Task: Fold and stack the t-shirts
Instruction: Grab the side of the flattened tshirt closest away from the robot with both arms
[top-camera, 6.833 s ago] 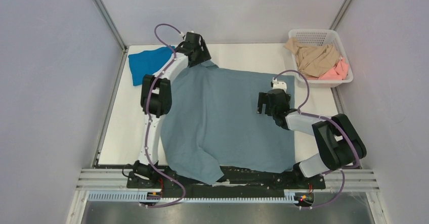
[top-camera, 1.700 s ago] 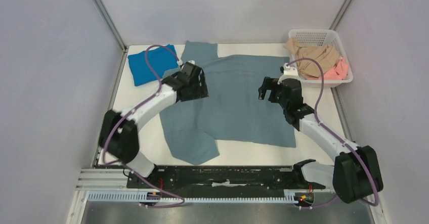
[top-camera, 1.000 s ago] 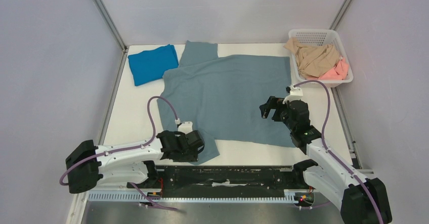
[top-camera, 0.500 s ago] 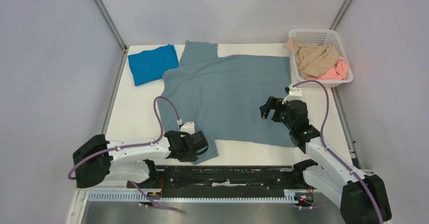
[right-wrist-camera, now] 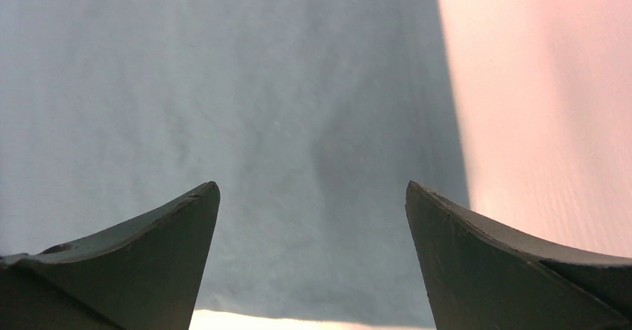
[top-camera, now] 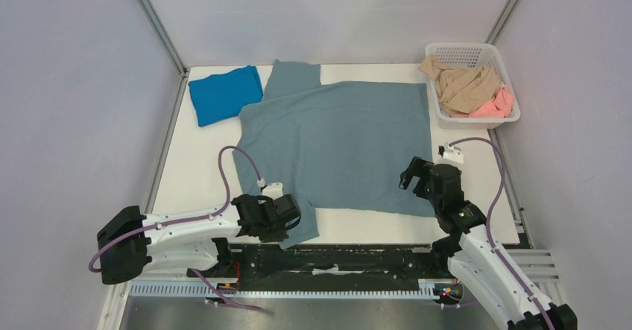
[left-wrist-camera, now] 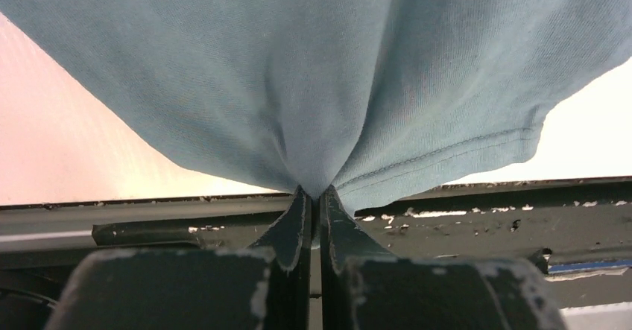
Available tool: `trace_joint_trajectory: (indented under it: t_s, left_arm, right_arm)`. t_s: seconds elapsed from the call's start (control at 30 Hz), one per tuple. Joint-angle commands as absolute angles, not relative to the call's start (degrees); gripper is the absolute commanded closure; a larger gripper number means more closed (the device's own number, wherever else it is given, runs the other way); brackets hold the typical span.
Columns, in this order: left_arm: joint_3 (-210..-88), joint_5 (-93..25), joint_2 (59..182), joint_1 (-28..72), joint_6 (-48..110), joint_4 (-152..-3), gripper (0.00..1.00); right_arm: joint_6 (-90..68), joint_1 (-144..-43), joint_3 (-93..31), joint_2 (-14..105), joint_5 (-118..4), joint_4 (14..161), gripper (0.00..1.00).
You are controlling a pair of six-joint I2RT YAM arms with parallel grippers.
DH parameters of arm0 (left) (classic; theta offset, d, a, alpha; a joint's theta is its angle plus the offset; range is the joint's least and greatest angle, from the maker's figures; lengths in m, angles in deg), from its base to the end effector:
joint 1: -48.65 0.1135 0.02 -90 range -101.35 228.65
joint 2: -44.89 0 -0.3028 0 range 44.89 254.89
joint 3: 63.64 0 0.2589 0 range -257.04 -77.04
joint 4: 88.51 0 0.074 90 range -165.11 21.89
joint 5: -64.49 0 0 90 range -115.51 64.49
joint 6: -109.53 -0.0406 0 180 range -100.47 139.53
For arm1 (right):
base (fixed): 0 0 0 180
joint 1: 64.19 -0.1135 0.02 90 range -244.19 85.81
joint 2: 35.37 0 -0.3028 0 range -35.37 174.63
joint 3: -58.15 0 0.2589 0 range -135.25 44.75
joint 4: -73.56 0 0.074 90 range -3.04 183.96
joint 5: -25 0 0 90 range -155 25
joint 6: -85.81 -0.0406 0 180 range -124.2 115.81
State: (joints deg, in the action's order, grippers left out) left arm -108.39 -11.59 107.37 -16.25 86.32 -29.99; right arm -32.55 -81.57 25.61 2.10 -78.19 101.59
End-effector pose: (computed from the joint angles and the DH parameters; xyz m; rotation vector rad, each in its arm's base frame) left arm 0.0740 -0.1350 0.1930 -0.0880 2.8170 -0.1693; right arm 0.1296 0.0308 0.2137 0.3375 2.1104 0.2232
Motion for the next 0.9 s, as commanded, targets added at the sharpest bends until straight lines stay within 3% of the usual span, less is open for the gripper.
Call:
trace_joint_trajectory:
  t_s: [0.0,0.2,0.63,0.87]
  left_arm:
    - [-108.29,-15.37,107.11,-16.39,83.70,-26.81,0.98]
    - [-108.42,-16.60,105.95,-16.43,83.49,-25.37,0.98]
    - [-108.73,-14.85,104.89,-16.47,82.46,-27.70,0.98]
    - [-107.81,-14.32,104.19,-16.43,83.32,-28.16,0.98]
  right_arm:
    - [-36.83,-81.49,27.84,-4.46,-84.16,115.16,0.02]
    - [-42.30,-81.49,28.02,-10.98,-83.99,126.21,0.02]
    - [-51.89,-81.50,33.76,-13.58,-85.37,124.71,0.02]
    - [-52.19,-81.50,35.86,-13.18,-82.78,121.52,0.18]
